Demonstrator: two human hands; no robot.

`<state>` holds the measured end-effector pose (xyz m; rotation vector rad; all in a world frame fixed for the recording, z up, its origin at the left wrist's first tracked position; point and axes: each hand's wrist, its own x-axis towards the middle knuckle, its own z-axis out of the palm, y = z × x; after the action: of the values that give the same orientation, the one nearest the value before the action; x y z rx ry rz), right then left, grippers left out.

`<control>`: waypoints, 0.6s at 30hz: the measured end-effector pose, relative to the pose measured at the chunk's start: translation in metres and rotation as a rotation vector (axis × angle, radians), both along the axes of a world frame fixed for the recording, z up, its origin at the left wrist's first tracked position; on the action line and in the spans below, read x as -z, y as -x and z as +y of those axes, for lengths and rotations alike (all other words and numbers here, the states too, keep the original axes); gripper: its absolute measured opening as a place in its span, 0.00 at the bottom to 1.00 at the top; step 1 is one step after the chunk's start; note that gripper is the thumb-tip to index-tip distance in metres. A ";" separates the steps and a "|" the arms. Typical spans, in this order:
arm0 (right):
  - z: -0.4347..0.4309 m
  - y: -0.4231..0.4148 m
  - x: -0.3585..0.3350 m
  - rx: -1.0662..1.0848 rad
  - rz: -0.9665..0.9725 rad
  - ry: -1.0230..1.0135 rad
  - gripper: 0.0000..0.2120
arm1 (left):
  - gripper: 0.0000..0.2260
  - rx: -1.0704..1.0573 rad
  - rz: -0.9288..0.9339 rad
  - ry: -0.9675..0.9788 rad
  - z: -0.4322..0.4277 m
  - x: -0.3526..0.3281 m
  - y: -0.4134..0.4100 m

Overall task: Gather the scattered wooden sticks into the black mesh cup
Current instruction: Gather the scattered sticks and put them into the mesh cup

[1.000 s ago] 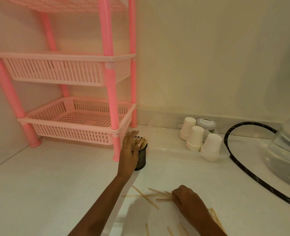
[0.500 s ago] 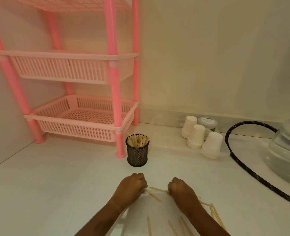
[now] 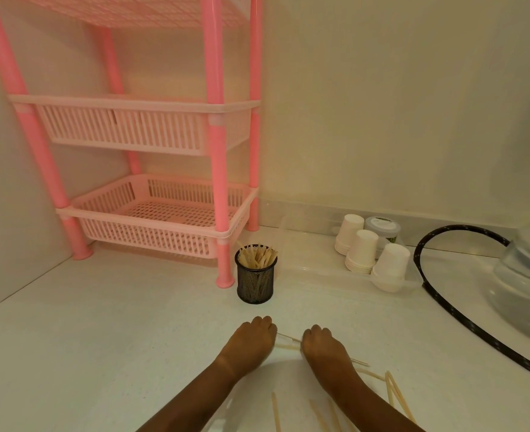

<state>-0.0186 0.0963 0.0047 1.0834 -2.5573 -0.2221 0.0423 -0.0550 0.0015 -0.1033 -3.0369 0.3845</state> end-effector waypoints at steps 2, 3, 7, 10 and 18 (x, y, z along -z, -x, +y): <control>-0.002 0.001 0.002 -0.013 0.013 0.005 0.22 | 0.14 -0.018 0.006 0.024 0.003 -0.002 -0.003; -0.003 0.001 0.002 -0.014 0.023 0.011 0.20 | 0.14 -0.012 0.014 0.002 0.003 0.002 -0.001; -0.004 0.000 -0.001 0.019 -0.008 0.032 0.22 | 0.16 -0.045 -0.020 0.006 0.006 0.001 -0.002; -0.003 0.004 0.001 0.007 -0.068 0.058 0.23 | 0.17 -0.056 0.008 0.015 0.005 0.006 0.000; -0.007 0.009 -0.020 0.019 -0.429 -0.091 0.14 | 0.11 -0.145 0.071 -0.076 0.010 -0.004 0.006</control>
<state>-0.0278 0.0896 0.0250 1.2546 -2.9597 -0.1210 0.0359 -0.0455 0.0055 0.1333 -2.9932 0.2755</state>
